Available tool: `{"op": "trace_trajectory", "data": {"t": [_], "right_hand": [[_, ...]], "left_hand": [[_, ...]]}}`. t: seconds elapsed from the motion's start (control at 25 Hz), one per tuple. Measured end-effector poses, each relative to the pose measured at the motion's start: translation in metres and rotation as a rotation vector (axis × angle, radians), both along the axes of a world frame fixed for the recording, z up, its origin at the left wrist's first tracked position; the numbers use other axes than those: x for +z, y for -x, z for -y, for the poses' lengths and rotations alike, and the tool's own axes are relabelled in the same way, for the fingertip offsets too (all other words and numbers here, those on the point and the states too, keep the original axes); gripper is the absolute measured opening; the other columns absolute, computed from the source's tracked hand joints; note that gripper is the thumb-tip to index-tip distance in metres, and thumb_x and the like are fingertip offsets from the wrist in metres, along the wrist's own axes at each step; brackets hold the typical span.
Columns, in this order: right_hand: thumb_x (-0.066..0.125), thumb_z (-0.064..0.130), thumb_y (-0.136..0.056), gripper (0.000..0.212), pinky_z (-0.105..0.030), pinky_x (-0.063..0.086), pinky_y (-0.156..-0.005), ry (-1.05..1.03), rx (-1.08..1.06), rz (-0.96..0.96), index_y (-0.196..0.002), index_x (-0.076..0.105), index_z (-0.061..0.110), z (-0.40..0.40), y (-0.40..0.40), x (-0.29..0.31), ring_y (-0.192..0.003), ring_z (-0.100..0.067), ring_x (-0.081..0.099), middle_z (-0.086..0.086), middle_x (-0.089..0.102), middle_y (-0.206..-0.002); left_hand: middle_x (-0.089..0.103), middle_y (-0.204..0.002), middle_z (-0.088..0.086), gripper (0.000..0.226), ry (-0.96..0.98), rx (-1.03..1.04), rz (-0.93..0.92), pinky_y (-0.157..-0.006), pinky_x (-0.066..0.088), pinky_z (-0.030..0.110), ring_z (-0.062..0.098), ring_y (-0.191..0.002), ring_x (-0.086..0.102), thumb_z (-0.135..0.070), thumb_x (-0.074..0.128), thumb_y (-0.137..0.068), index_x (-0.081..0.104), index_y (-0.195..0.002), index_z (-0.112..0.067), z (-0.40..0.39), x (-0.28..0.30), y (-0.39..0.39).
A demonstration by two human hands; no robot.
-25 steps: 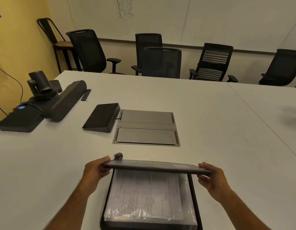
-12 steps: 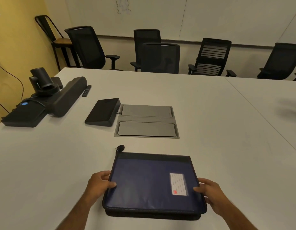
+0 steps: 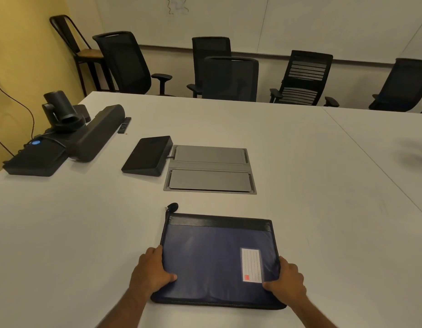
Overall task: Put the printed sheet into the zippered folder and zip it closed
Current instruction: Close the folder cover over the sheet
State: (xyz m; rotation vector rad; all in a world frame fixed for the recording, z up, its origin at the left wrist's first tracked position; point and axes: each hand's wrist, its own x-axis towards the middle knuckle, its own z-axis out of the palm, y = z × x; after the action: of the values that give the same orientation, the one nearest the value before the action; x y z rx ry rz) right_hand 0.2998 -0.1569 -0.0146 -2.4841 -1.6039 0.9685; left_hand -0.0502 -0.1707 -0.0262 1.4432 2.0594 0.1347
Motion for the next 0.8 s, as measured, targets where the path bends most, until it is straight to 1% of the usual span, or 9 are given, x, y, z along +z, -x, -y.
{"op": "trace_trajectory", "data": {"t": [0.08, 0.16, 0.24, 0.32, 0.44, 0.48, 0.56, 0.64, 0.8], "right_hand": [[0.071, 0.059, -0.064, 0.096, -0.044, 0.040, -0.105, -0.095, 0.125, 0.176, -0.142, 0.026, 0.025, 0.006, 0.005, 0.003, -0.132, -0.027, 0.037, -0.005, 0.035, -0.146], [0.065, 0.066, -0.063, 0.096, -0.042, 0.032, -0.110, -0.228, 0.296, 0.123, -0.143, 0.026, 0.028, 0.017, 0.014, 0.006, -0.136, -0.023, 0.029, -0.001, 0.029, -0.151], [0.059, 0.071, -0.065, 0.098, -0.041, 0.019, -0.117, -0.203, 0.498, 0.004, -0.146, 0.019, 0.034, 0.023, 0.027, 0.005, -0.142, -0.022, 0.016, 0.006, 0.016, -0.157], [0.048, 0.078, -0.069, 0.099, -0.041, 0.011, -0.118, -0.164, 0.737, 0.071, -0.148, 0.004, 0.038, 0.027, 0.043, 0.001, -0.145, -0.021, 0.007, 0.010, 0.010, -0.159], [0.025, 0.086, -0.072, 0.097, -0.038, 0.021, -0.105, -0.211, 0.954, 0.173, -0.148, -0.003, 0.035, 0.025, 0.063, -0.010, -0.133, -0.023, 0.030, 0.006, 0.047, -0.145], [0.022, 0.083, -0.074, 0.089, -0.039, 0.019, -0.108, -0.163, 0.983, 0.185, -0.149, 0.001, 0.037, 0.023, 0.068, -0.011, -0.136, -0.025, 0.029, 0.003, 0.044, -0.147], [0.039, 0.077, -0.073, 0.079, -0.052, 0.032, -0.107, -0.119, 1.078, 0.290, -0.141, 0.030, 0.038, 0.022, 0.069, -0.015, -0.137, -0.024, 0.038, 0.001, 0.037, -0.150], [0.061, 0.079, -0.052, 0.074, -0.042, 0.057, -0.077, -0.009, 1.008, 0.240, -0.117, 0.054, 0.043, 0.022, 0.068, -0.022, -0.108, -0.014, 0.066, 0.010, 0.056, -0.128], [0.058, 0.080, -0.052, 0.066, -0.034, 0.060, -0.064, -0.121, 0.940, 0.182, -0.108, 0.056, 0.046, 0.019, 0.070, -0.038, -0.093, -0.010, 0.071, 0.017, 0.064, -0.116]], "left_hand": [[0.042, -0.140, -0.002, 0.091, -0.056, -0.083, -0.134, -0.098, 0.046, 0.034, 0.020, -0.124, 0.043, -0.062, 0.072, -0.068, 0.035, -0.142, -0.025, -0.011, 0.004, -0.003], [0.039, -0.144, -0.001, 0.084, -0.109, -0.171, -0.168, -0.100, 0.043, 0.034, 0.021, -0.127, 0.040, -0.064, 0.065, -0.075, 0.035, -0.143, -0.025, -0.029, 0.011, -0.010], [0.035, -0.149, -0.001, 0.083, -0.116, -0.278, -0.147, -0.105, 0.039, 0.037, 0.021, -0.134, 0.034, -0.064, 0.062, -0.079, 0.033, -0.146, -0.024, -0.051, 0.018, -0.021], [0.027, -0.156, 0.000, 0.088, -0.091, -0.404, -0.164, -0.113, 0.031, 0.042, 0.024, -0.142, 0.025, -0.063, 0.062, -0.080, 0.026, -0.150, -0.025, -0.074, 0.023, -0.033], [0.010, -0.163, 0.003, 0.094, -0.029, -0.564, -0.216, -0.119, 0.017, 0.052, 0.028, -0.150, 0.006, -0.058, 0.064, -0.082, 0.010, -0.155, -0.032, -0.103, 0.025, -0.052], [0.006, -0.164, 0.003, 0.094, -0.014, -0.594, -0.236, -0.119, 0.014, 0.054, 0.028, -0.150, 0.003, -0.055, 0.064, -0.083, 0.007, -0.155, -0.034, -0.109, 0.025, -0.056], [0.002, -0.164, 0.004, 0.093, 0.025, -0.610, -0.255, -0.118, 0.010, 0.057, 0.029, -0.150, -0.001, -0.052, 0.063, -0.086, 0.003, -0.155, -0.036, -0.119, 0.023, -0.060], [0.000, -0.164, 0.006, 0.094, 0.055, -0.620, -0.308, -0.117, 0.007, 0.059, 0.031, -0.150, -0.004, -0.053, 0.062, -0.087, -0.001, -0.154, -0.036, -0.125, 0.018, -0.059], [-0.006, -0.164, 0.011, 0.103, 0.115, -0.609, -0.401, -0.115, 0.004, 0.063, 0.034, -0.149, -0.010, -0.058, 0.063, -0.083, -0.008, -0.153, -0.036, -0.129, 0.010, -0.052]]}}
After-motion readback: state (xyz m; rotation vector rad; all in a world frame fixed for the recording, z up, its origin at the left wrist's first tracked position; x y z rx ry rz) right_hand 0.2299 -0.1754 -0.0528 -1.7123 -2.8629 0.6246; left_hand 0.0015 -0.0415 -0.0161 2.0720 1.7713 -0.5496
